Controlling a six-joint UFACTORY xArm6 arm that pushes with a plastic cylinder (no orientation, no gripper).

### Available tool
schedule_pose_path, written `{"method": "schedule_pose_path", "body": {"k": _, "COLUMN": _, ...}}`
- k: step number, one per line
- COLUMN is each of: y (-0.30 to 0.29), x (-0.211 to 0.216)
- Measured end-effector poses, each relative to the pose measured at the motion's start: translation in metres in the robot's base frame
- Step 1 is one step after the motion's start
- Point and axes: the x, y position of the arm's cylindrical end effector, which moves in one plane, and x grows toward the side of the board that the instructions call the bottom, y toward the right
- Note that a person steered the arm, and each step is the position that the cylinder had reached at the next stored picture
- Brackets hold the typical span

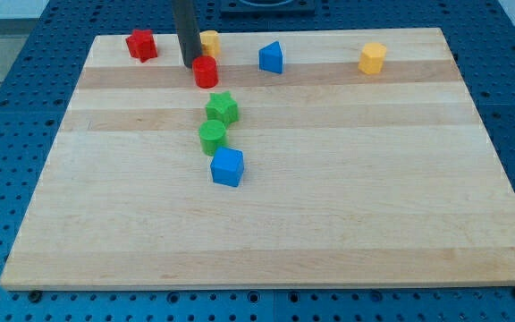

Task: Move the red circle in between the blue triangle and green star

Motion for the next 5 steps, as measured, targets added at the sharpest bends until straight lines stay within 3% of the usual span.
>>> {"method": "schedule_pose_path", "body": {"k": 3, "y": -0.008, "x": 0.019}}
{"method": "schedule_pose_path", "body": {"k": 5, "y": 0.053, "x": 0.035}}
